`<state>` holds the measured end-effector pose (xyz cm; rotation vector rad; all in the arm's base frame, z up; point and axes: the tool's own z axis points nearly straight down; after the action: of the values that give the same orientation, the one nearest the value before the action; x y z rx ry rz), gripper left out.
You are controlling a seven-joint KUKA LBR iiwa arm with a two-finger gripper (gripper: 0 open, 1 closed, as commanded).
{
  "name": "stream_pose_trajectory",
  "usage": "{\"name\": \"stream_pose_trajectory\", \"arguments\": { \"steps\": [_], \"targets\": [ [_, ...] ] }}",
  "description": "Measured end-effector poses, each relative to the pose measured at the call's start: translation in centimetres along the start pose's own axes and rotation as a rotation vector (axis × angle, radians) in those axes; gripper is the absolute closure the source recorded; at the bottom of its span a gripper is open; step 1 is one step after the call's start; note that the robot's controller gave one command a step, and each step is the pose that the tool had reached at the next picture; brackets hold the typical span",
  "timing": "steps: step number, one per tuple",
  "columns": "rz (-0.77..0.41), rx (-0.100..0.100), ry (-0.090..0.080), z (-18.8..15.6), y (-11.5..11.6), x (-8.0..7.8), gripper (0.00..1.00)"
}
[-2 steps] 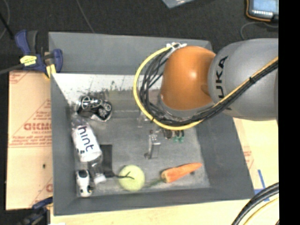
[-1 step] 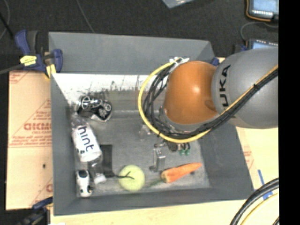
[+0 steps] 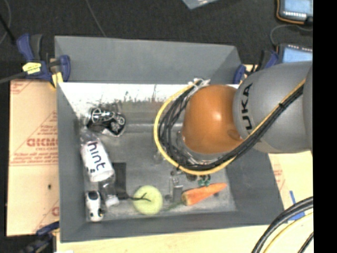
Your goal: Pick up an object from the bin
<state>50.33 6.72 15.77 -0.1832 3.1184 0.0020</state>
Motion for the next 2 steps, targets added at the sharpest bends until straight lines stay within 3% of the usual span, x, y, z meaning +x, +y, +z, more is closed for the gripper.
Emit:
{"name": "stream_pose_trajectory", "arguments": {
  "steps": [1,2],
  "targets": [
    [0.016,0.000,0.010,5.2,-0.2,0.6,0.00],
    [-0.026,0.000,-0.003,8.7,0.2,2.2,0.00]
  ]
}}
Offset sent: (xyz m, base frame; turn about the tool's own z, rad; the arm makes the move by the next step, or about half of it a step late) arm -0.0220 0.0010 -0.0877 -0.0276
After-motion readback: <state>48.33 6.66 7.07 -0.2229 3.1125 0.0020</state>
